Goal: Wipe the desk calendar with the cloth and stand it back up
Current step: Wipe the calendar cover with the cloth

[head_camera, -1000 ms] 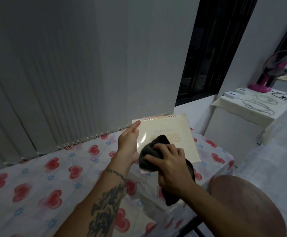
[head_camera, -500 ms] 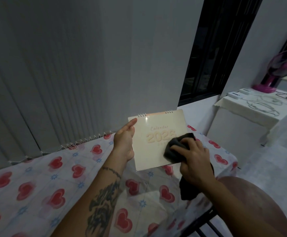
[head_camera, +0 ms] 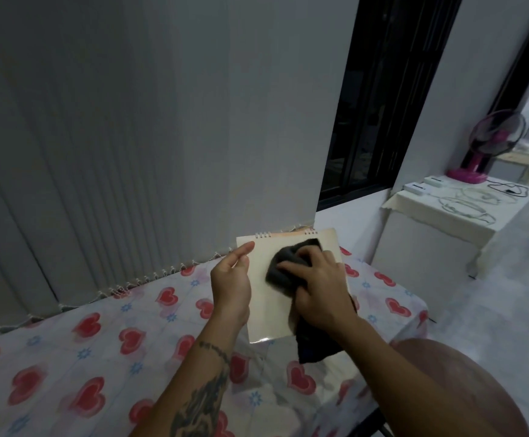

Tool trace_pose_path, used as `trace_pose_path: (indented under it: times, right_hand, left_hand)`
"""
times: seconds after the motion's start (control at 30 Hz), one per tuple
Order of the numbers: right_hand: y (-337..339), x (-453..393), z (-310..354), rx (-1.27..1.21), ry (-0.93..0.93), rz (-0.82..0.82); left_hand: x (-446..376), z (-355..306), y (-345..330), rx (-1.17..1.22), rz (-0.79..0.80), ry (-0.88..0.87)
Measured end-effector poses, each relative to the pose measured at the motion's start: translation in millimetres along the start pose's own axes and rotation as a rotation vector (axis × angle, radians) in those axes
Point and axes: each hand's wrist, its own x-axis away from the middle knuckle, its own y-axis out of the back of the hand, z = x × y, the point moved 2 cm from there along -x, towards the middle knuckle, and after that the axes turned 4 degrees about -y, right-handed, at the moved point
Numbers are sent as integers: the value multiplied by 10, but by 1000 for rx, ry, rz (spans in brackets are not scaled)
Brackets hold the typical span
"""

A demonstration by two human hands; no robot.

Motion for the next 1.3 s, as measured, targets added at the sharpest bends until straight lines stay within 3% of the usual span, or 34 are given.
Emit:
trace_pose_path:
  times: [0.13, 0.33, 0.5, 0.67, 0.73, 0.9, 1.07, 1.13, 1.3]
  right_hand:
    - [6, -198, 8, -44, -328, -119]
    - [-109, -89, 183, -3, 35, -12]
    - [-28, -39, -302, -29, -333, -93]
    - [-34, 53, -432, 39, -448, -93]
    - [-40, 43, -343, 37, -422, -109]
    - [-41, -75, -163, -1, -149, -36]
    - [32, -67, -390, 5, -374, -87]
    - [18, -39, -259, 26, -377, -102]
    - [-80, 159, -20, 7, -22, 15]
  left_hand:
    - [89, 83, -53, -103, -64, -33]
    - [93, 63, -23, -91, -60, -70]
    - [66, 95, 90, -49, -103, -43]
    - [50, 126, 95, -20, -104, 2]
    - [62, 125, 28, -55, -50, -20]
    - [214, 166, -130, -111, 36, -82]
    - [215, 260, -92, -108, 27, -94]
    - [204, 283, -91, -101, 18, -72]
    - [62, 128, -70, -42, -47, -55]
